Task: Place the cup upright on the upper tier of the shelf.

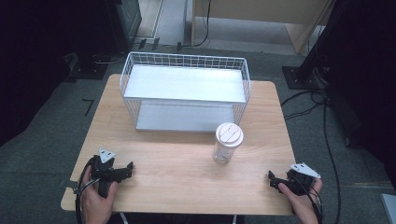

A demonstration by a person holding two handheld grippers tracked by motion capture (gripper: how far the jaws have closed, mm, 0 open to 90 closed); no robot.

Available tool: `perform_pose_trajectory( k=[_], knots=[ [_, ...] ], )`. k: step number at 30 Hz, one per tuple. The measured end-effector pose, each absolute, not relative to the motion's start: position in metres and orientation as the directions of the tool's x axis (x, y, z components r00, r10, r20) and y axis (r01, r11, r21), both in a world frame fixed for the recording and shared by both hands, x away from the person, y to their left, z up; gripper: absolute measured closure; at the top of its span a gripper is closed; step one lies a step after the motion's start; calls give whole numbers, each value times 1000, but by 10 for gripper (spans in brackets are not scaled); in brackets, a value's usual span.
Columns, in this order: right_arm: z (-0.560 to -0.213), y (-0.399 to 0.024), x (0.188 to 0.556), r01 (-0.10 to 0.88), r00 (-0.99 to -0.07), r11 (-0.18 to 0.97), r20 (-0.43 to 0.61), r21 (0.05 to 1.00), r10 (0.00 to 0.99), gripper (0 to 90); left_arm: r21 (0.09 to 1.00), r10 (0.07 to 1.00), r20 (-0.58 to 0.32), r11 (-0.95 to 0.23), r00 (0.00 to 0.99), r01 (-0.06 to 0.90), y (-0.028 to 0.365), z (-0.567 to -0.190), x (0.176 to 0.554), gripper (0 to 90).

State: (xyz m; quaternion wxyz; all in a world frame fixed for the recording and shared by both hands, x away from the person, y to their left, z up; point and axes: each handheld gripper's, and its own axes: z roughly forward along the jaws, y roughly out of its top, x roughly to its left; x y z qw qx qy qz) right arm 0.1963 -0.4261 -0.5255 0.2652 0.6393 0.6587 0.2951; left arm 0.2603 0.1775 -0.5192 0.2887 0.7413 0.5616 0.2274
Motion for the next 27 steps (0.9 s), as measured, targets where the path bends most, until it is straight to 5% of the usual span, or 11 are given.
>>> perform_pose_trajectory(
  k=[27],
  knots=[
    [-505, -367, 206, 616, -198, 81, 55, 783, 979, 0, 683, 964, 12, -202, 265, 702, 177, -519, 260, 0]
  ],
)
